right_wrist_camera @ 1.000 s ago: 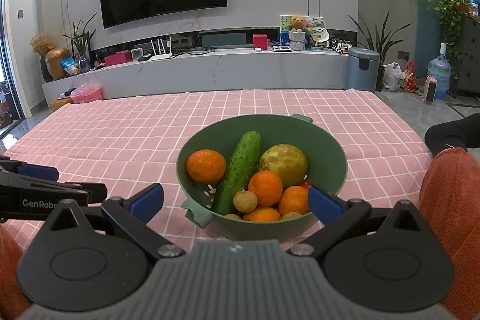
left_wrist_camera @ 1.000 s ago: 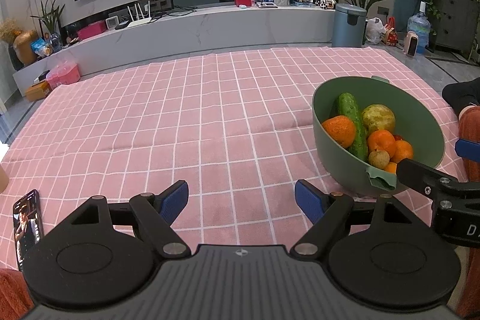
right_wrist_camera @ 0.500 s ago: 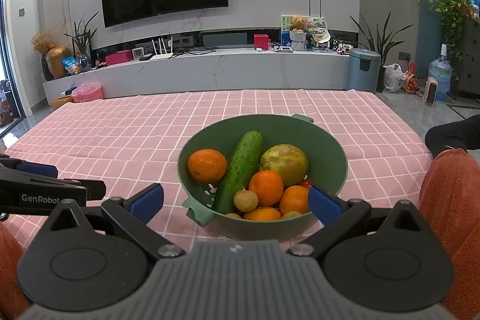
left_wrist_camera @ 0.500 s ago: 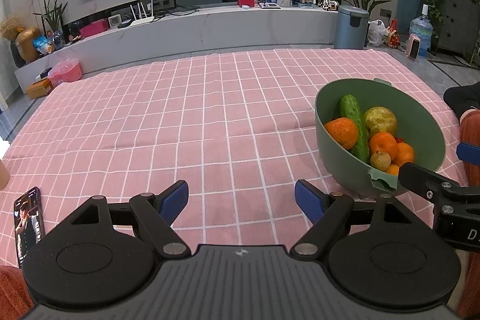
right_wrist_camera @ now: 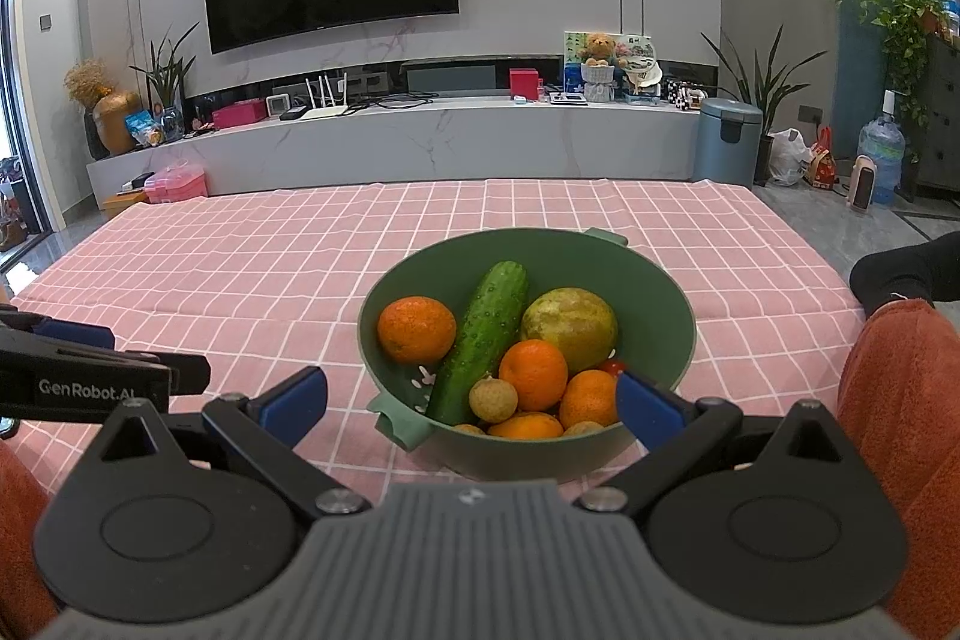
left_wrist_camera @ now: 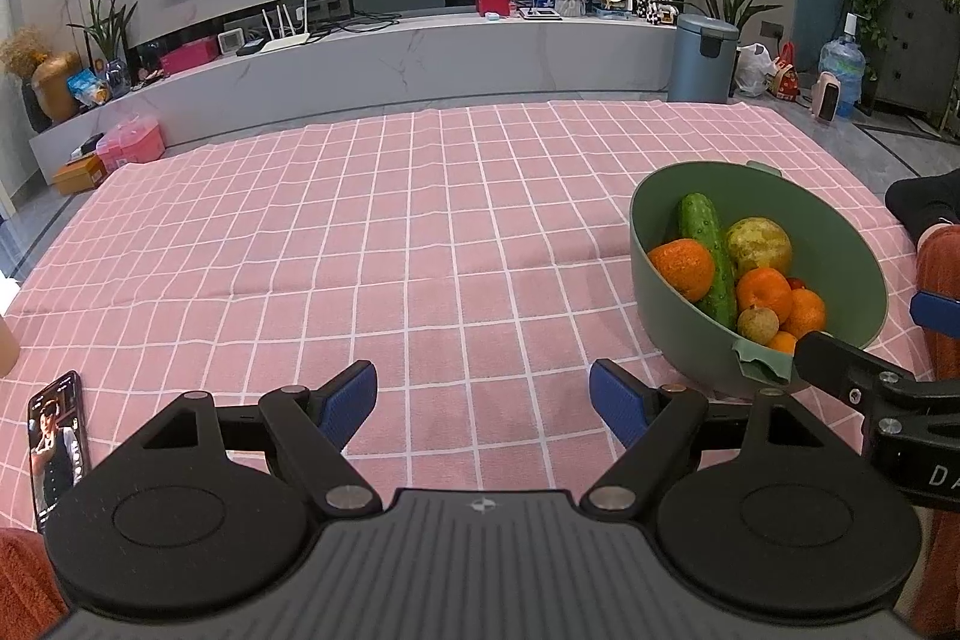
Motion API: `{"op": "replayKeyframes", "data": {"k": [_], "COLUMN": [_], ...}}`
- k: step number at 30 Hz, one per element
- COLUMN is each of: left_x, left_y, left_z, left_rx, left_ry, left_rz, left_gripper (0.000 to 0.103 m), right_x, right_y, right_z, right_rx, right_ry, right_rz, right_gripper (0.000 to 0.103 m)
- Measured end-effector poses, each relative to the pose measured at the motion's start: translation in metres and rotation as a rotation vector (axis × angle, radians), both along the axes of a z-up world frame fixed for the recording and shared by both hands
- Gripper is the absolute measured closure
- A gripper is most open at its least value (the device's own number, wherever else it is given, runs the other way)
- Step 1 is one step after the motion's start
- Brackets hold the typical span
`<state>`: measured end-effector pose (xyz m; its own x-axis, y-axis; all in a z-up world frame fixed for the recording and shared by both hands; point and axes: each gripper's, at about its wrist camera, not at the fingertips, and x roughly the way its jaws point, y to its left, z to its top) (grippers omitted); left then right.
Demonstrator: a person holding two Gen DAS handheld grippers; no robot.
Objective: Organize fruits
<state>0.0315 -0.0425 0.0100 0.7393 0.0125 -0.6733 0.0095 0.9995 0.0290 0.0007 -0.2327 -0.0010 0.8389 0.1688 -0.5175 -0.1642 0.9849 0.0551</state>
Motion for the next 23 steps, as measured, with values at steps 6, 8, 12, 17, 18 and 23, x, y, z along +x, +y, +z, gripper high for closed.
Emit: {"op": "replayKeyframes", "data": {"k": [6,8,12,17,18,23], "left_x": [-0.0002,-0.0003,-0.0004,-0.0005,-0.0006,-0.001], "left_y": [-0.0004,-0.0004,-0.0005,-0.0008,-0.0008,0.0012], "left_z": [0.0007,0.0006,0.0015,0.0011,0.0011,0.0017], "left_rx": [0.0,0.0,0.0,0.0,0.0,-0.001], "left_ry": [0.0,-0.001,0.001,0.001,0.001,-0.007], "left_rz": [-0.002,-0.001,0.001,0.0,0.0,0.001], "left_gripper": [0.008,0.008,0.008,0.008,0.008,0.008], "right_x": [0.0,0.0,0.0001,-0.0003,-0.0003,-0.0013], "right_y": [0.0004,0.0004,0.0003,0.0,0.0001,-0.0001], "right_z": [-0.0001,-0.0001,-0.0002,-0.0006,-0.0006,-0.0016], "right_rx": [-0.001,0.0,0.0,0.0,-0.001,-0.003], "right_ry": [0.0,0.0,0.0,0.001,0.001,0.005], "right_rz": [0.001,0.0,0.0,0.001,0.001,0.002], "right_gripper": [0.005,0.005,0.005,0.005,0.005,0.005]}}
